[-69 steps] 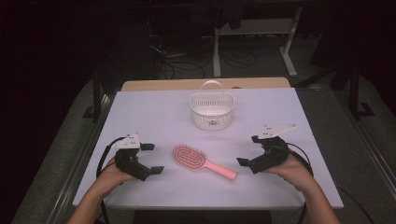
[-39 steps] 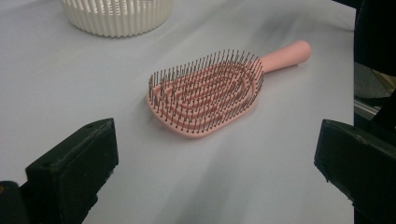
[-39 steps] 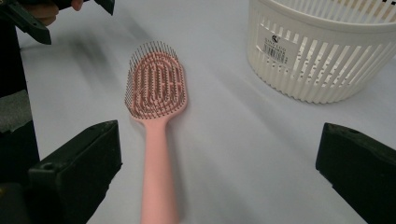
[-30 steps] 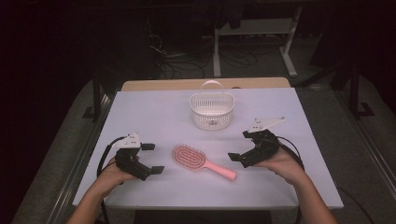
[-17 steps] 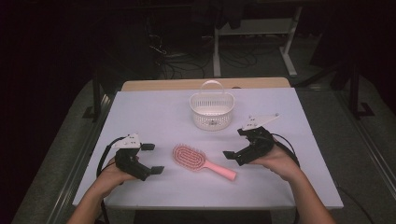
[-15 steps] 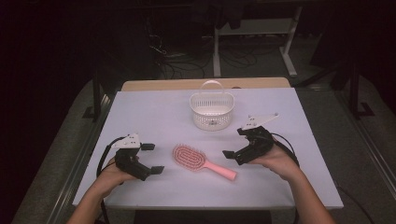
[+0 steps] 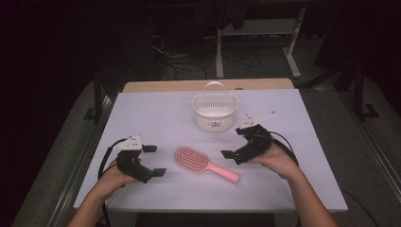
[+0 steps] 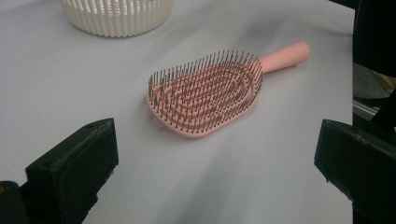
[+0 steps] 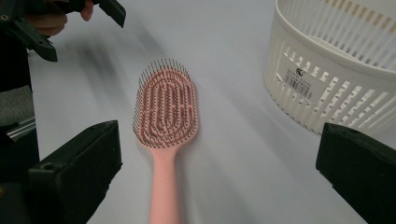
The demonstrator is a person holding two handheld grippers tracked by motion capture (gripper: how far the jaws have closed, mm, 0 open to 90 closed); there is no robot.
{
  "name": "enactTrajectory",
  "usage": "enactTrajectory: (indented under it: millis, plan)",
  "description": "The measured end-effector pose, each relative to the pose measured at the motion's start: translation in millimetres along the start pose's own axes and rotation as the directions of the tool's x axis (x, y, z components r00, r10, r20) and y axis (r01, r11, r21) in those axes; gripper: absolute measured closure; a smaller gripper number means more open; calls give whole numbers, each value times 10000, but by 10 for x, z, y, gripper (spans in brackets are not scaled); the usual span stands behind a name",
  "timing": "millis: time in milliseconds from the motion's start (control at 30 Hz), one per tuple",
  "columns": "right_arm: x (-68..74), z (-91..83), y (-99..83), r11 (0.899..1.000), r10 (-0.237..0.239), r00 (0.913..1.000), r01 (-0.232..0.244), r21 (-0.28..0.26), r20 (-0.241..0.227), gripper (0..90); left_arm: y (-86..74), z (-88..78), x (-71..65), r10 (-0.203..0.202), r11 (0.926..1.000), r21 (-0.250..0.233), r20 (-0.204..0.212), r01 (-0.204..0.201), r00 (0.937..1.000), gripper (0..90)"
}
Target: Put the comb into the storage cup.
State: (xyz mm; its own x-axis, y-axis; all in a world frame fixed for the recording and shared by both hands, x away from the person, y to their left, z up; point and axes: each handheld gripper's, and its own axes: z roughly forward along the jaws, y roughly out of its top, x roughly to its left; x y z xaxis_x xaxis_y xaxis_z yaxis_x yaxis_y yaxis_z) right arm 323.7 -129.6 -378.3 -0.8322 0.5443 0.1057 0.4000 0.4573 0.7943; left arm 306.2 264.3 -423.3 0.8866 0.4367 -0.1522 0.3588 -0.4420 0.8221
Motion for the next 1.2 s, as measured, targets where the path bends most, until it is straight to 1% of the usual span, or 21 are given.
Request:
enactTrajectory:
  millis: [400, 933, 1200]
  plan:
    - [35, 118, 101, 9998, -177, 9998, 178, 63, -90, 0, 1, -2, -2, 0, 10000, -29, 16, 0, 10000, 0]
    - [97, 289, 229, 9984, -450, 9986, 458, 319, -262, 0, -1, -7, 1, -1, 10000, -57, 67, 1, 10000, 0]
    - [111, 354, 303, 9984, -458, 9985, 468, 331, -311, 0, -3, -5, 2, -9, 10000, -45, 90, 9, 10000, 0]
